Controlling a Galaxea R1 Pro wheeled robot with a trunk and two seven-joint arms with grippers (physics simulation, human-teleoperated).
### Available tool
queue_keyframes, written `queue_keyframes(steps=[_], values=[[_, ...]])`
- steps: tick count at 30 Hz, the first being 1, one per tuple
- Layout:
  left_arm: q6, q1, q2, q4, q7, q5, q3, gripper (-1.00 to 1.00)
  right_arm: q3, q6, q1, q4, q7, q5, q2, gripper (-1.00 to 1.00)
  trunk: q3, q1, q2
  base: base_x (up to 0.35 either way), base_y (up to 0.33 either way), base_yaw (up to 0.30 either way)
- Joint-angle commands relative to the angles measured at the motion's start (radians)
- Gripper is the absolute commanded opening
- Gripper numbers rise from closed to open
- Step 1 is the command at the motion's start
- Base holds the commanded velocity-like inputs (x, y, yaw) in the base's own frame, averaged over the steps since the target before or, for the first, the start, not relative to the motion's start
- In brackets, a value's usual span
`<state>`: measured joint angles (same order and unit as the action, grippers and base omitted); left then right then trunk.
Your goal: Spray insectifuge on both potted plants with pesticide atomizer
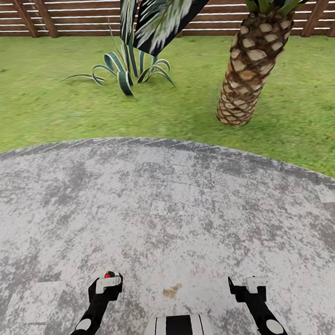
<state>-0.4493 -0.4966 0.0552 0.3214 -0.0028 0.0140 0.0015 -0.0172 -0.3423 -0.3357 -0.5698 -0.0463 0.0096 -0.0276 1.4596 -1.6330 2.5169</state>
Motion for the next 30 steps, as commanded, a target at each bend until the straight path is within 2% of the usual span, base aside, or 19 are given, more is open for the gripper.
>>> queue_keyframes(steps=[1,30], values=[[-0.003,0.000,0.000,-0.001,0.000,0.001,0.000,1.00,0.000,-0.003,0.000,0.001,-0.003,0.001,0.000,1.00,0.001,0.000,0.000,0.018,0.000,0.000],[-0.008,0.000,0.000,-0.001,0.000,0.001,0.000,1.00,0.000,-0.003,0.000,0.001,-0.003,0.001,0.000,1.00,-0.004,0.000,0.000,0.001,0.000,0.000]])
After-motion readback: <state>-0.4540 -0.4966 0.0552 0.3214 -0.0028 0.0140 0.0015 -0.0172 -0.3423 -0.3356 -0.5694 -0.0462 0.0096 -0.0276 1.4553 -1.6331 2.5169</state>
